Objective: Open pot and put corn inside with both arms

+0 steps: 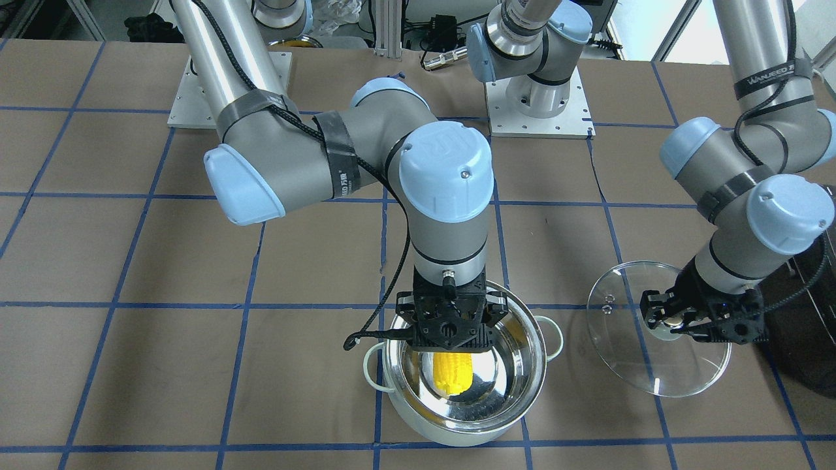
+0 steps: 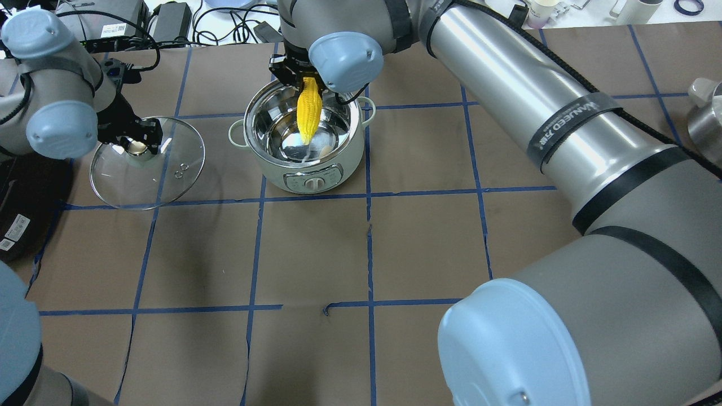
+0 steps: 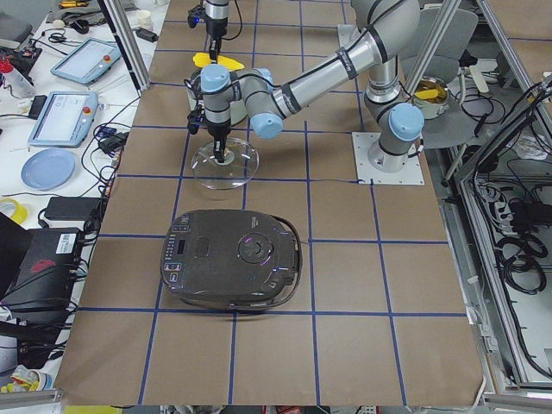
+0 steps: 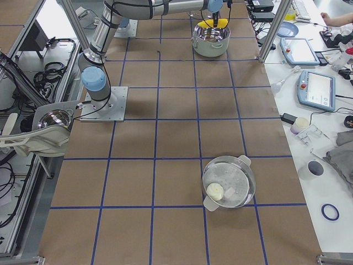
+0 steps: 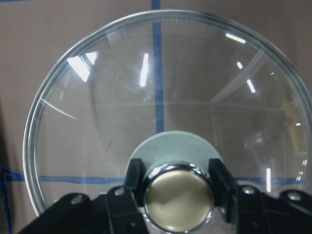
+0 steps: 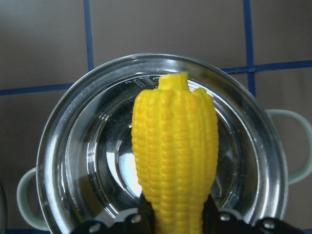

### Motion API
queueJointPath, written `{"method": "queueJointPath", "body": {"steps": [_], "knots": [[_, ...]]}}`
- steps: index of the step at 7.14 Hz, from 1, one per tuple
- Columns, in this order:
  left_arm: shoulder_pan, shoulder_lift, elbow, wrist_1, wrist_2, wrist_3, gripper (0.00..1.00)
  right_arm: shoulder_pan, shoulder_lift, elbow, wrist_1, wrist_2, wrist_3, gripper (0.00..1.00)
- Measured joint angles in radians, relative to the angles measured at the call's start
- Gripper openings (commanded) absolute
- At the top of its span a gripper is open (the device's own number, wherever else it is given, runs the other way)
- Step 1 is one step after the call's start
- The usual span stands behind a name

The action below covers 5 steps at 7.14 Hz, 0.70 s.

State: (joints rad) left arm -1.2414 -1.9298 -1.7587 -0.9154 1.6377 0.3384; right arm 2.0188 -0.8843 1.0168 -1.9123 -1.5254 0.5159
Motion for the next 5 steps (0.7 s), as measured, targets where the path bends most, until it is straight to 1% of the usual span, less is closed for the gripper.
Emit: {"method": "queueJointPath", "body": {"steps": [2, 3, 4, 5], "knots": [[0.034, 0.012, -0.100, 0.083, -0.029, 0.008, 0.00, 0.021, 0.041, -0.003, -0.034, 0.000, 0.007, 0.38], [0.045, 0.014, -0.124, 0.095, -0.036, 0.009, 0.00, 0.023, 0.057, 0.000, -0.049, 0.000, 0.008, 0.39], [0.050, 0.012, -0.135, 0.099, -0.039, 0.010, 0.00, 0.024, 0.066, 0.011, -0.057, 0.001, 0.007, 0.44], [0.052, 0.008, -0.138, 0.101, -0.041, 0.010, 0.00, 0.024, 0.072, 0.022, -0.067, 0.001, 0.004, 0.53]]}}
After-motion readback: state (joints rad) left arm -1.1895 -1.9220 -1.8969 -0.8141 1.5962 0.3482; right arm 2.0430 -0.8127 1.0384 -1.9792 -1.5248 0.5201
